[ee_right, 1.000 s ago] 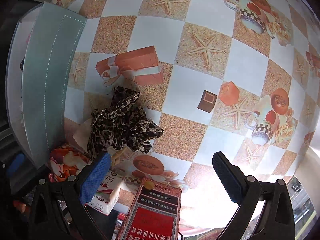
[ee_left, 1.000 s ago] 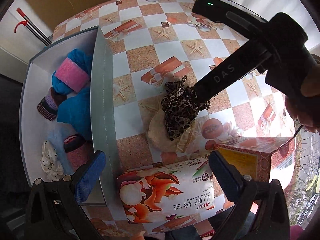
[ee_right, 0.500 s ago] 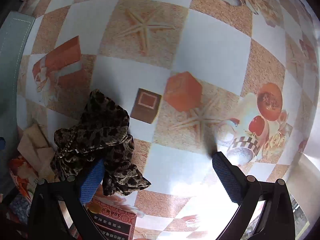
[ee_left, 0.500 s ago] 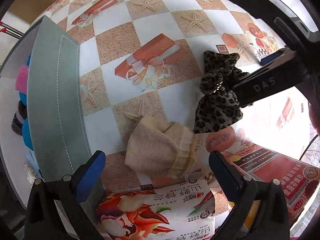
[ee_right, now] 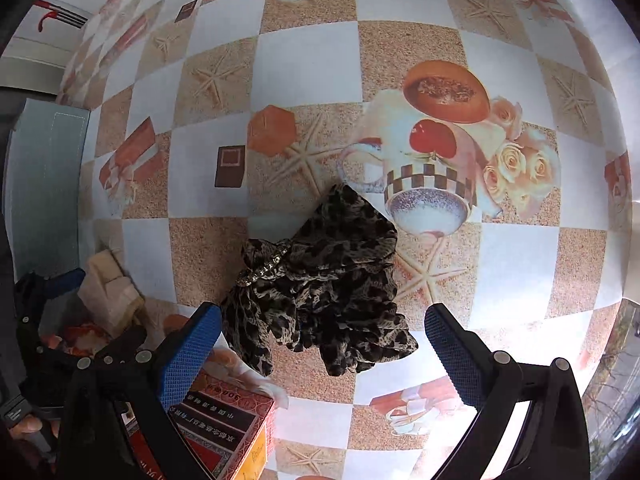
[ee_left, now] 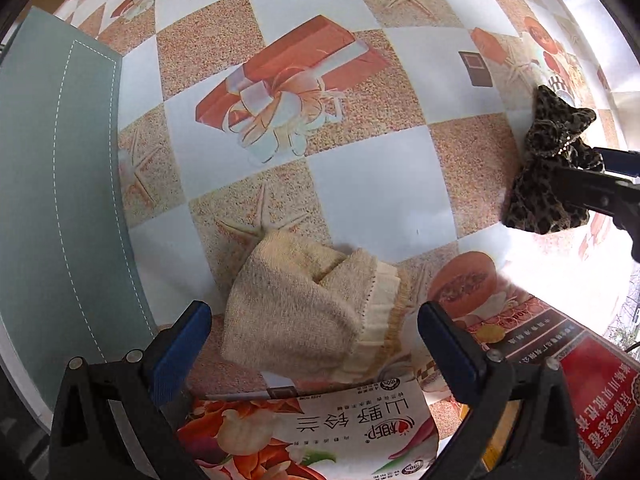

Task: Organize soft objects
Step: 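Grasp the beige knit cloth with the left tool while the right grasps the leopard-print scrunchie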

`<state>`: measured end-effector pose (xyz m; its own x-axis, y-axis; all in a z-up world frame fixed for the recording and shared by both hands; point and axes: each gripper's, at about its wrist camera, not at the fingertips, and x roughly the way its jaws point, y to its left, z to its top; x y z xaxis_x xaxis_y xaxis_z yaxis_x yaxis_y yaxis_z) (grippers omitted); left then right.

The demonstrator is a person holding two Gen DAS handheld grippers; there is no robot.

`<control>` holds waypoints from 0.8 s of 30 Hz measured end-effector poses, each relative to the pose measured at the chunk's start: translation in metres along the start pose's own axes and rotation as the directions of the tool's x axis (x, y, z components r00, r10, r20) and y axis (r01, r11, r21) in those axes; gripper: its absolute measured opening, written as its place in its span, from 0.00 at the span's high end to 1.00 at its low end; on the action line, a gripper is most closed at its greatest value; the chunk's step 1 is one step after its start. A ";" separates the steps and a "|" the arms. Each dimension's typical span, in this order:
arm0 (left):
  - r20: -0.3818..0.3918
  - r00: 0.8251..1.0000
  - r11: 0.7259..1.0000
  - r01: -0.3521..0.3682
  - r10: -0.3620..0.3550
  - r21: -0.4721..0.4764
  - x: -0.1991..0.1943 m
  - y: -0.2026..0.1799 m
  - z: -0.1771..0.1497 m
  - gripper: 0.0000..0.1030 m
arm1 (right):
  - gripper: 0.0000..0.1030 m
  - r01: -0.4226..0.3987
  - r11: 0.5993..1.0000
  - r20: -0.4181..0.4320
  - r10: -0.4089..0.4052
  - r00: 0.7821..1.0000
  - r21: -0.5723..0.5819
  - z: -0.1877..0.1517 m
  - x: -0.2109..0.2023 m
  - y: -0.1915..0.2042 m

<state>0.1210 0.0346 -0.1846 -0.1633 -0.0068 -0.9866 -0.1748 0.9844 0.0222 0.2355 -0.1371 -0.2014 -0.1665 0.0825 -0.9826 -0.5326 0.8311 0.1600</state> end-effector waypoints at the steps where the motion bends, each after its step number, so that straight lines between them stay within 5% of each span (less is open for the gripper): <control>1: -0.008 1.000 1.000 -0.004 0.004 -0.005 0.004 0.001 0.001 0.00 | 0.01 0.030 0.999 -0.006 -0.030 1.000 -0.014 0.002 0.006 0.005; 5: -0.028 1.000 1.000 -0.006 0.005 -0.014 0.019 0.000 0.002 0.00 | 0.01 0.138 0.987 -0.003 -0.138 0.990 -0.077 0.000 0.013 0.018; 20: -0.051 0.999 0.999 0.007 -0.009 -0.041 0.026 -0.010 0.006 0.00 | 0.00 0.133 0.989 0.016 -0.132 0.991 -0.069 -0.002 0.011 0.021; 24: -0.030 0.999 0.999 0.008 -0.009 -0.045 0.018 -0.014 0.005 0.15 | 0.09 0.136 0.988 0.024 -0.135 0.991 -0.067 -0.006 0.010 0.017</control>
<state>0.1254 0.0216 -0.2033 -0.1912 -0.0212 -0.9813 -0.2200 0.9753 0.0218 0.2200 -0.1251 -0.2079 -0.0734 -0.0175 -0.9972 -0.6049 0.7957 0.0305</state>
